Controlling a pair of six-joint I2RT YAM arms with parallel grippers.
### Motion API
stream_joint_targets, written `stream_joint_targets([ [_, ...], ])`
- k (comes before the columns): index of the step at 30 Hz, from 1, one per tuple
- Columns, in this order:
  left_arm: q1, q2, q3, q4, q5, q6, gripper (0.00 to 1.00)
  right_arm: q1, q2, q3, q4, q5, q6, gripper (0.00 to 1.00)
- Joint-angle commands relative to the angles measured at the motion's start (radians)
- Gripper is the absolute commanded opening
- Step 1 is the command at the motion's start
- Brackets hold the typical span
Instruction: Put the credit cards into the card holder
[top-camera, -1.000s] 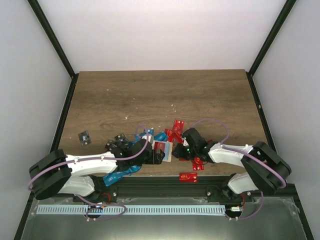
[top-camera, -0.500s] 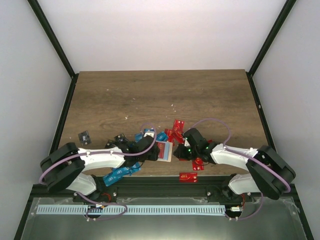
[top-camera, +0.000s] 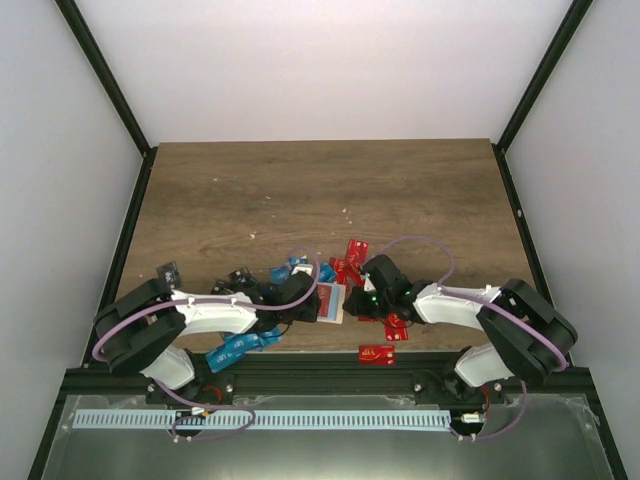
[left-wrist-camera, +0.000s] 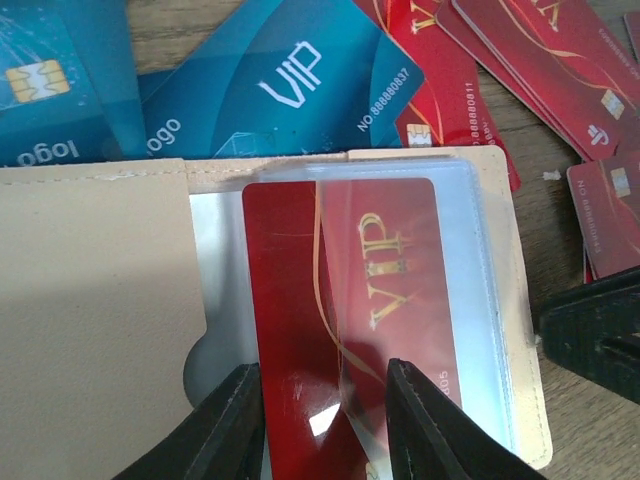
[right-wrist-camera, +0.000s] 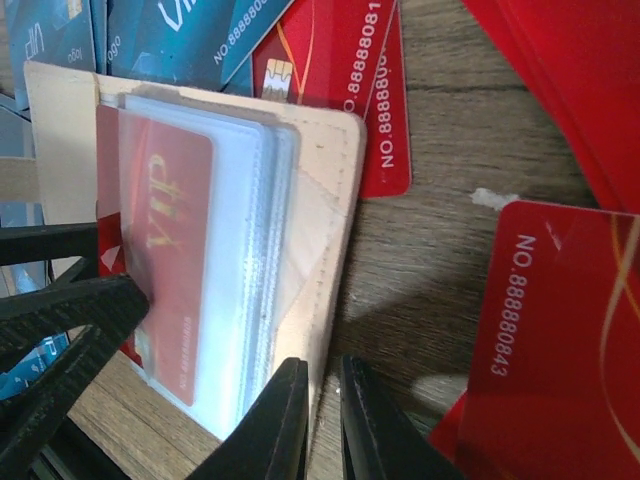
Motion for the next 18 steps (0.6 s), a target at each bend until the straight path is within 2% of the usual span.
stream_joint_targets([
  [1, 0.004, 0.027, 0.033, 0.047, 0.049, 0.012, 0.35, 0.006, 0.034, 0.023, 0.001, 0.006, -0.009, 0.12],
  [8, 0.0, 0.075, 0.057, 0.087, 0.115, 0.006, 0.32, 0.006, 0.044, 0.034, 0.004, 0.007, -0.012, 0.12],
  [14, -0.002, 0.056, 0.053, 0.125, 0.181, 0.004, 0.33, 0.006, 0.044, 0.039, -0.005, 0.02, -0.018, 0.12],
  [18, -0.002, 0.017, 0.055, 0.052, 0.155, 0.016, 0.37, 0.006, 0.025, 0.052, -0.041, 0.046, -0.03, 0.12],
])
